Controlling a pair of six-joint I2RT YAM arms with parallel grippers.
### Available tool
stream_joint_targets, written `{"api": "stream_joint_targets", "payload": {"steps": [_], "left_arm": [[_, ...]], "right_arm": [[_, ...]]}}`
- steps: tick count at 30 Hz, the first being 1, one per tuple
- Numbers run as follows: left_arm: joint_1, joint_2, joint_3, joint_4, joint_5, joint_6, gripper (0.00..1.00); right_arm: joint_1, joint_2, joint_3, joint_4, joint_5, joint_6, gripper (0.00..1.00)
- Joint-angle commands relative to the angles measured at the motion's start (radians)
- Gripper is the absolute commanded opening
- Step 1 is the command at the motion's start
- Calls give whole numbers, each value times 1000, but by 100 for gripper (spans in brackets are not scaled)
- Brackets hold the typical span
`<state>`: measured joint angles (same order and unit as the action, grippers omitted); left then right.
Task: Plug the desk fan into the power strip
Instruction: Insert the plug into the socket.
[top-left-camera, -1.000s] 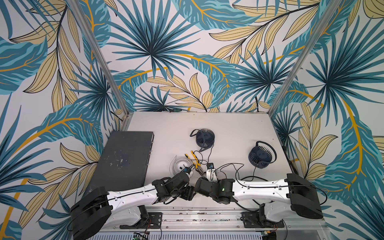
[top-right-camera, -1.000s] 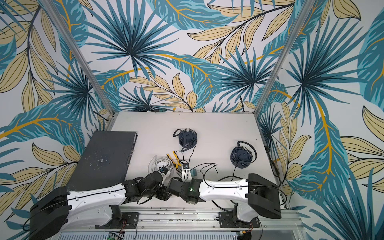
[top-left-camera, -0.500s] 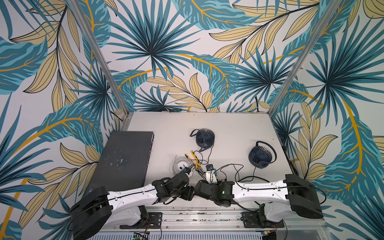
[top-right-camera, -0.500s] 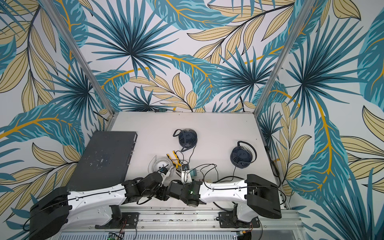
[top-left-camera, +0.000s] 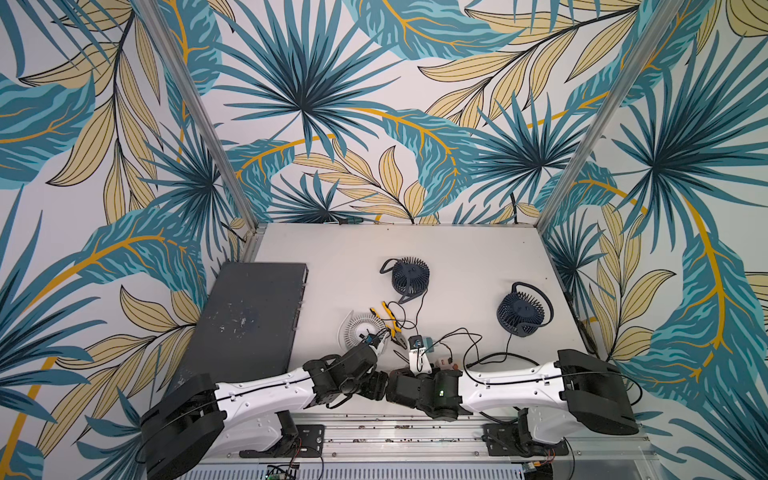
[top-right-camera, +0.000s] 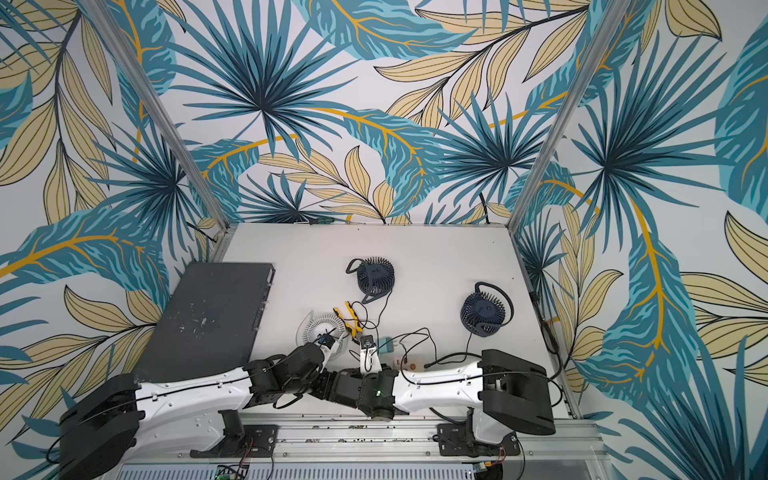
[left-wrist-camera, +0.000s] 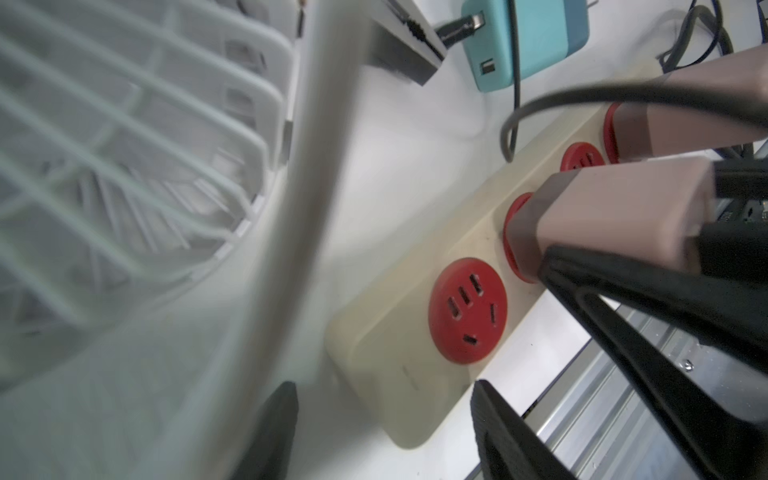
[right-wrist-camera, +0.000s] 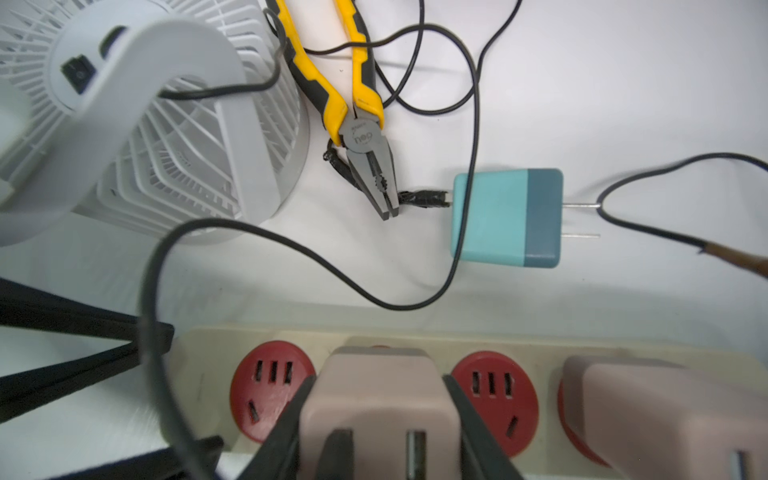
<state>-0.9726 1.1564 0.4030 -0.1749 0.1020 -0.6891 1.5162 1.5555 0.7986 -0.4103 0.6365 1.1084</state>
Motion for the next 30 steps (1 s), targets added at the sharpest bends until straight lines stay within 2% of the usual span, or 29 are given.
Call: {"api": "stream_joint_targets", "payload": {"steps": [1, 8, 13, 17, 20, 24, 30], "left_arm": [[9, 2, -10, 14, 15, -4, 69], [11, 2, -10, 9, 15, -16, 69], [11, 0, -12, 4, 11, -18, 69], [11, -8, -13, 0, 11, -17, 69], [11, -26, -17, 0, 7, -16, 69], [11, -66, -34, -1, -3, -22, 70], [11, -93, -26, -10, -16, -13, 74]], "right_arm": [[29, 163, -154, -63, -552, 55, 0], [-20, 160, -183, -5, -574, 32, 0], [-1, 219, -170, 9, -609, 25, 0], [-2, 194, -213, 67, -624, 45, 0], [-15, 162, -196, 44, -598, 39, 0], [-54, 35, -148, -50, -497, 58, 0], [-109, -168, -56, -140, -376, 56, 40]]}}
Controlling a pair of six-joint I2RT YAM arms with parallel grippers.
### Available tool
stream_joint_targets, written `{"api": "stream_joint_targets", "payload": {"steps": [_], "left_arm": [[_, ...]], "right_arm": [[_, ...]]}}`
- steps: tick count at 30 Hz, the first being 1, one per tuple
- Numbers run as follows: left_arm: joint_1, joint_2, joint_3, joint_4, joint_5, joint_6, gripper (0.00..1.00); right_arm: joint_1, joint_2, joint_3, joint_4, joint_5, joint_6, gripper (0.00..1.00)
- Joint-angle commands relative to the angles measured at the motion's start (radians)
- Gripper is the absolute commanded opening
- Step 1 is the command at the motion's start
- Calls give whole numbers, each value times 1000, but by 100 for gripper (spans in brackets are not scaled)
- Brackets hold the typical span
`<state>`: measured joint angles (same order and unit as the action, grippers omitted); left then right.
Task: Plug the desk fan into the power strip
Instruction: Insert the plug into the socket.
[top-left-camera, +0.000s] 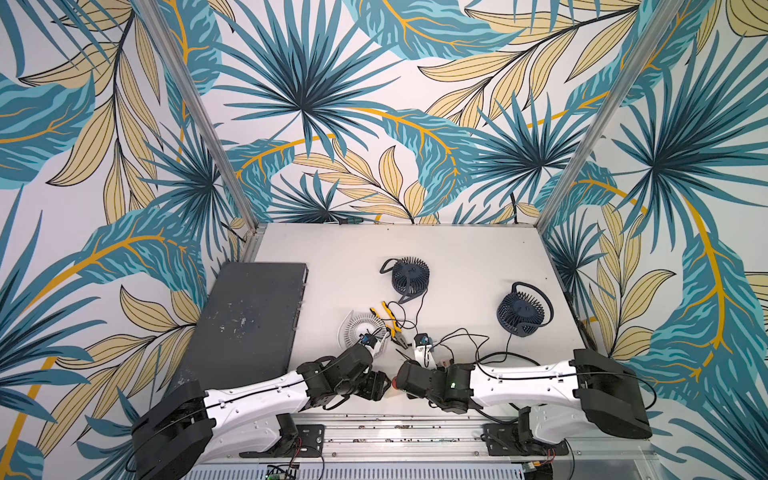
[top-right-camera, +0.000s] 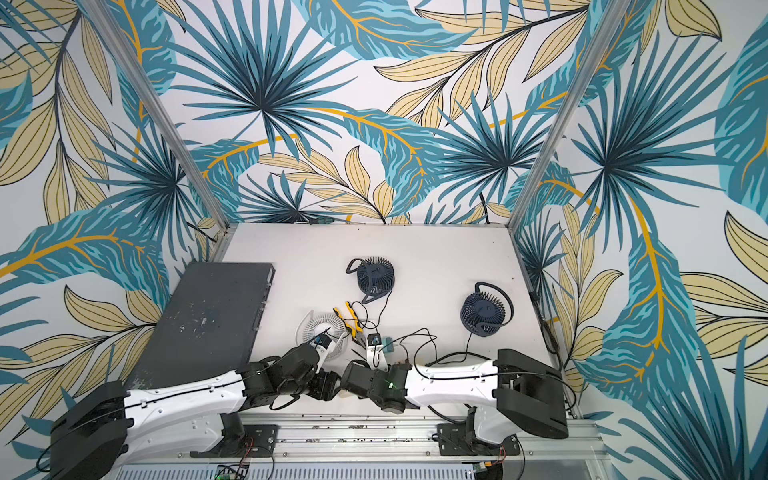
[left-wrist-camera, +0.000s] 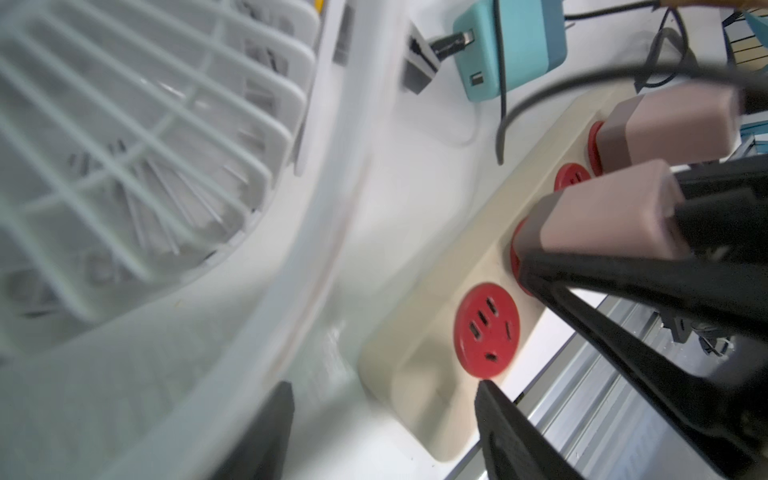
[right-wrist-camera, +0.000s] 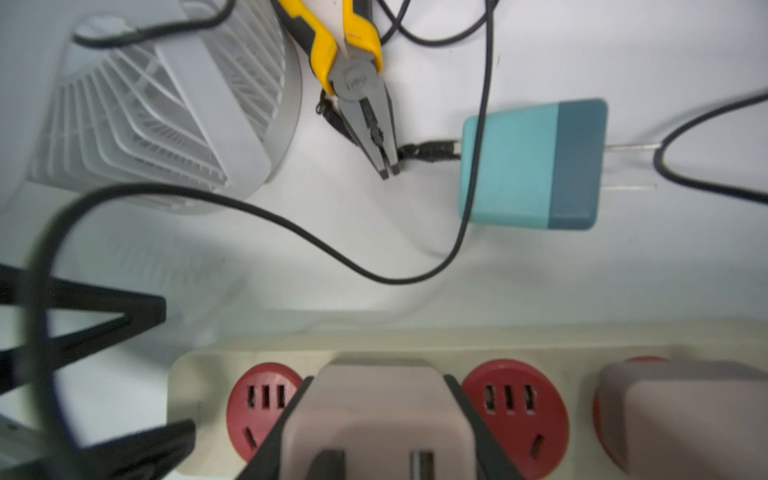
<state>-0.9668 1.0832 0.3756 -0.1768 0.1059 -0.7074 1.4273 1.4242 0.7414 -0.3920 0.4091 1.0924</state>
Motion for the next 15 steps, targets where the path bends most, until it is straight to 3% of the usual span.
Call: {"api": "stream_joint_targets", "payload": {"steps": [1, 4, 12, 15], "left_arm": [[5, -27, 5, -12, -23, 7, 75], [5, -63, 8, -15, -32, 20, 78], [5, -221, 17, -73, -66, 91, 82], [5, -293, 34, -97, -89, 153, 85]], "right_arm": [[-25, -59, 21, -167, -131, 64, 47], [-35, -113, 93, -204, -81, 32, 63], [-77, -165, 222, -291, -29, -75, 79], [-149, -195, 240, -290, -47, -132, 81]]}}
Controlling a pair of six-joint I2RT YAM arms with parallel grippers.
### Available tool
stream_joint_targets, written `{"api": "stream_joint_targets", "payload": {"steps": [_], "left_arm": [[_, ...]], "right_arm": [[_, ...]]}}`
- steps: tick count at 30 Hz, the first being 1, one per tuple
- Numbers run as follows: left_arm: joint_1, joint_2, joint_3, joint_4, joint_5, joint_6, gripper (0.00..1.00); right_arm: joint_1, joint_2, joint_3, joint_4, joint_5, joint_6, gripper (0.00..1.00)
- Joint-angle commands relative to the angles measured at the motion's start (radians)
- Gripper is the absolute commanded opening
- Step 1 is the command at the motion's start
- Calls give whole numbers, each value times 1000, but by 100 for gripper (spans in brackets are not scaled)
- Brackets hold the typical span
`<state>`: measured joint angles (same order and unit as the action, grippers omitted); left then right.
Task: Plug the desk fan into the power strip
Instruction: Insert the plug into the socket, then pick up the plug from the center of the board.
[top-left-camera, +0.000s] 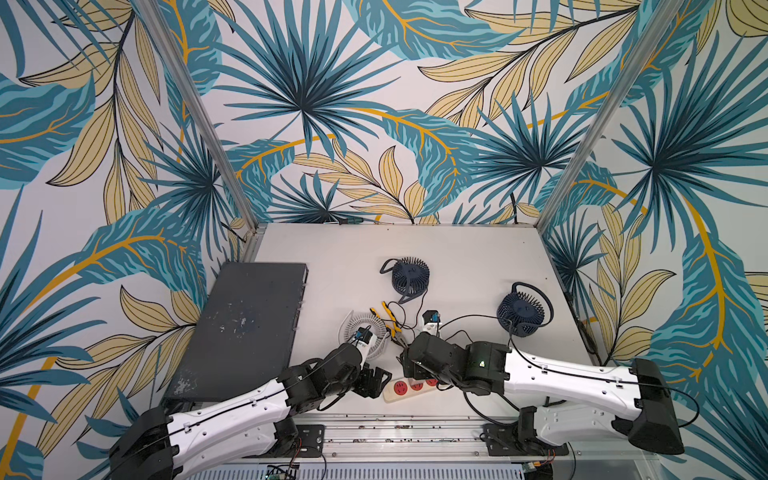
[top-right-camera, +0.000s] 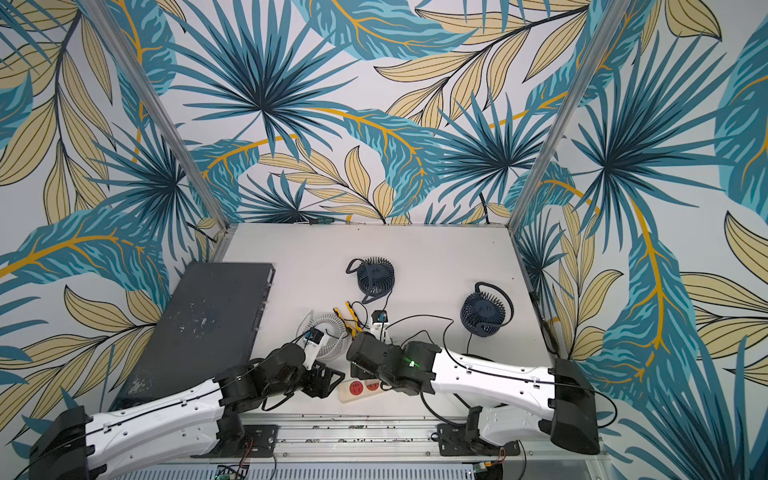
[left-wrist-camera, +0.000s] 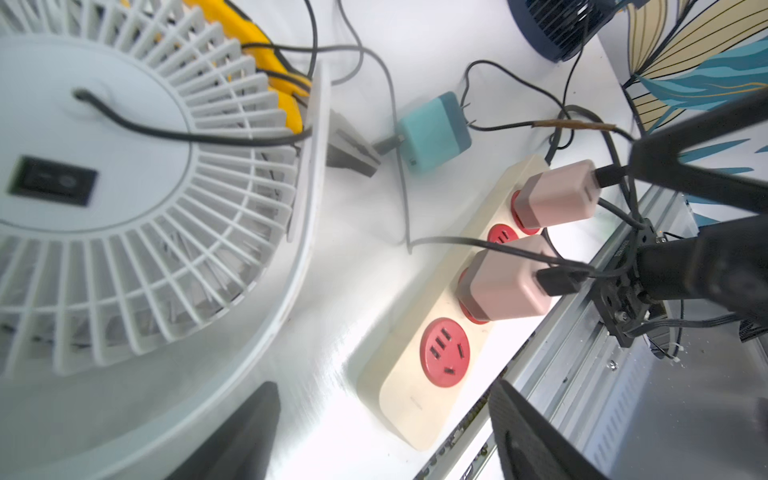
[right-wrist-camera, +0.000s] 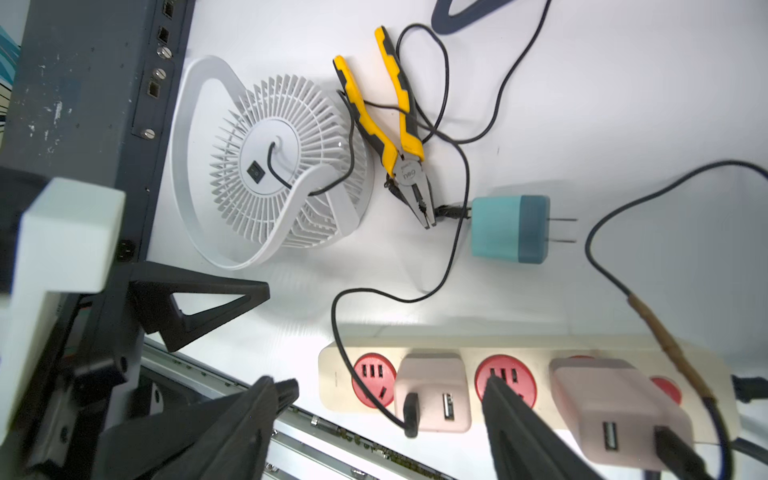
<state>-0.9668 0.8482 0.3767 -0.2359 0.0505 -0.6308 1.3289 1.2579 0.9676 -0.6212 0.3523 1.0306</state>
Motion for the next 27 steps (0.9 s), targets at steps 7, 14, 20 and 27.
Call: {"api": "stream_joint_targets", "payload": {"steps": [7, 14, 20, 27], "left_arm": [[19, -50, 90, -39, -65, 154, 88], [23, -27, 70, -4, -73, 108, 88], [23, -62, 43, -13, -93, 68, 88], [28, -126, 14, -39, -124, 21, 89]], "right_arm": [[-320, -22, -103, 113, -239, -304, 85], [-405, 174, -13, 63, -333, -696, 86], [-405, 350, 75, -18, -283, -872, 88], [-403, 449, 96, -23, -300, -1127, 91]]}}
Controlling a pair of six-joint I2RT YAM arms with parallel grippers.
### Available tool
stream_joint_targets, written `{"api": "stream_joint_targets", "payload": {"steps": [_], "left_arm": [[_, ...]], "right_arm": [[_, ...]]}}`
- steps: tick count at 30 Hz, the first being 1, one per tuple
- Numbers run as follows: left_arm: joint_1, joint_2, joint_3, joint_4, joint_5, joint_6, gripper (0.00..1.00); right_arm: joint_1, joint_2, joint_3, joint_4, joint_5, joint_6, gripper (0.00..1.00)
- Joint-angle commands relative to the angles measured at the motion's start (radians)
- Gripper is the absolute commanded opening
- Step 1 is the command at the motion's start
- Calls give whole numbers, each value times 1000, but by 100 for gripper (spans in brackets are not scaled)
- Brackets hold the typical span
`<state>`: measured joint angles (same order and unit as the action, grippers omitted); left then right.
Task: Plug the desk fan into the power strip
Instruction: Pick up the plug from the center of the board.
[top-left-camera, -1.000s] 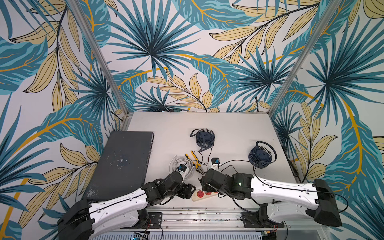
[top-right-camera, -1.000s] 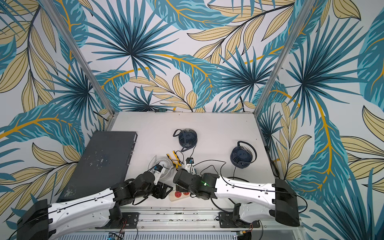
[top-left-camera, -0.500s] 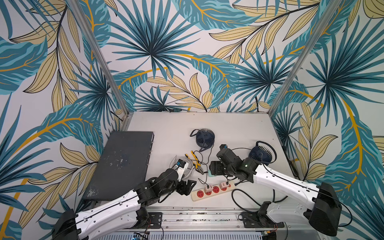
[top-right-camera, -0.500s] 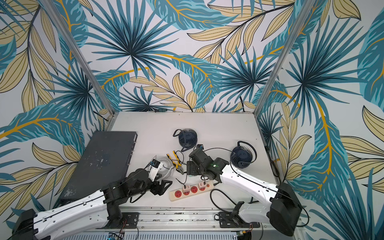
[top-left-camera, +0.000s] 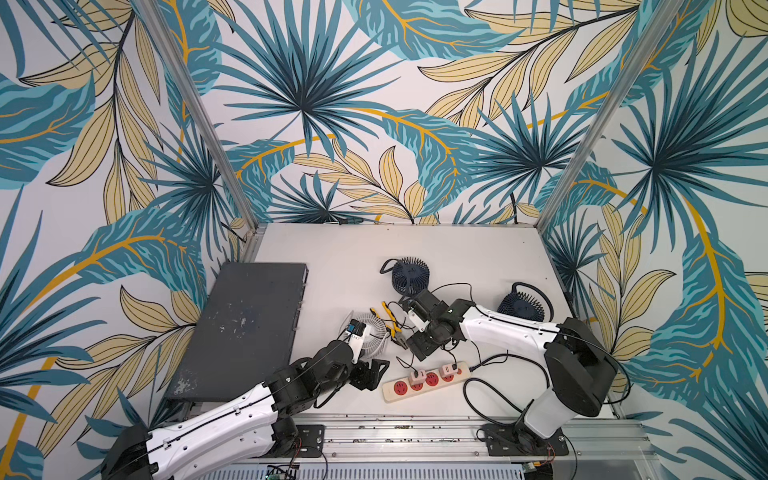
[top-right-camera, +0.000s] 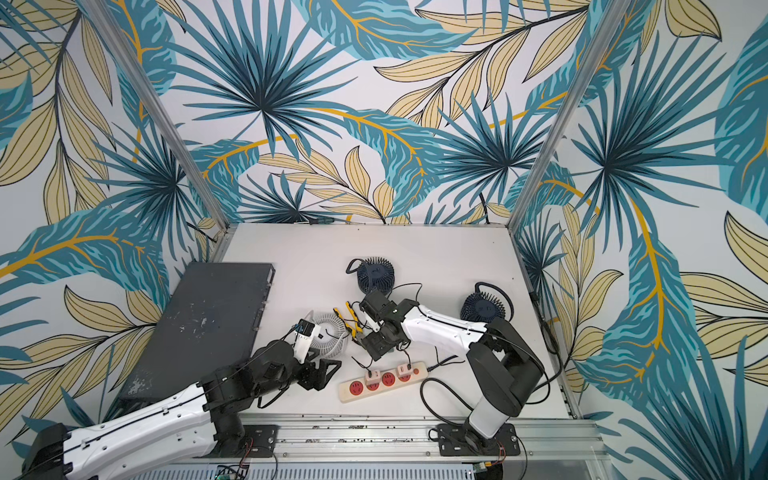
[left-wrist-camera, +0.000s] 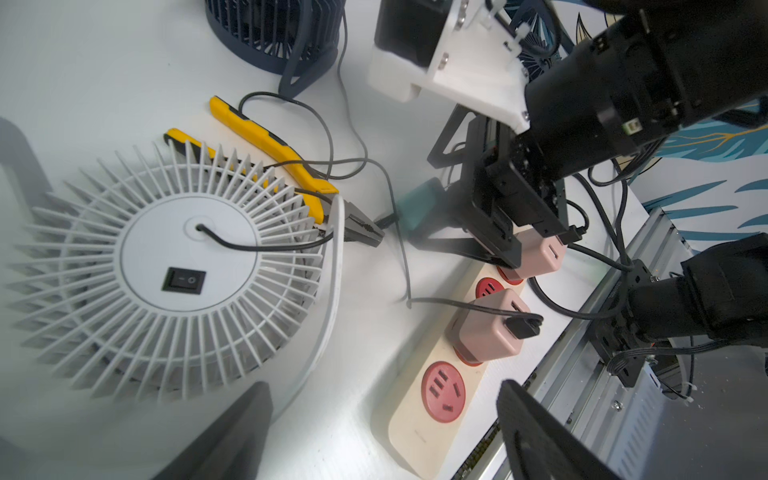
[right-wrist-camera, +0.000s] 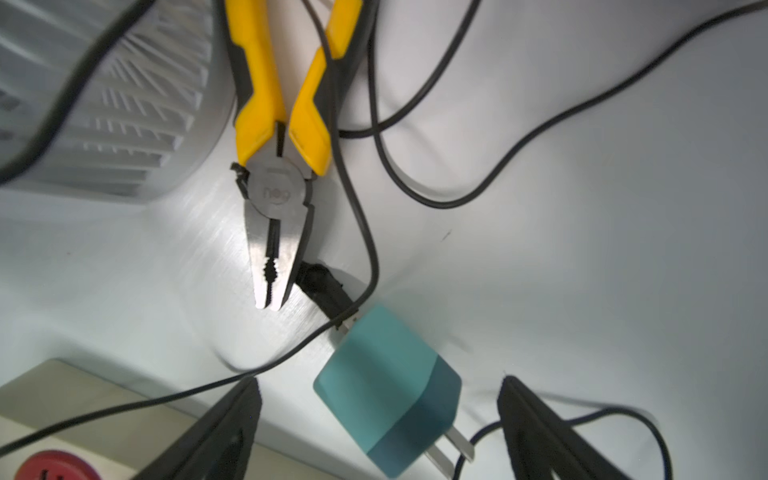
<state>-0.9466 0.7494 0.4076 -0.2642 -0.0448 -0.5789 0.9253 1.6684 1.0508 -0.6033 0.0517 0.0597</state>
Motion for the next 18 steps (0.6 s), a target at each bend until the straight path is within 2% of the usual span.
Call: {"api": "stream_joint_targets", "payload": {"steps": [1, 3, 15, 18], "left_arm": [[10, -33, -19, -33, -31, -38, 89], [17, -45, -23, -50, -32, -47, 89], [37, -85, -41, -61, -32, -73, 89], [41, -96, -38, -65, -33, -70, 89]], "right_arm": [[-1, 52, 16, -45, 23, -177, 91], [1, 68, 26, -47, 50, -214, 90], [2, 97, 32, -3, 12, -319, 61], [1, 96, 24, -10, 5, -334, 62]]}}
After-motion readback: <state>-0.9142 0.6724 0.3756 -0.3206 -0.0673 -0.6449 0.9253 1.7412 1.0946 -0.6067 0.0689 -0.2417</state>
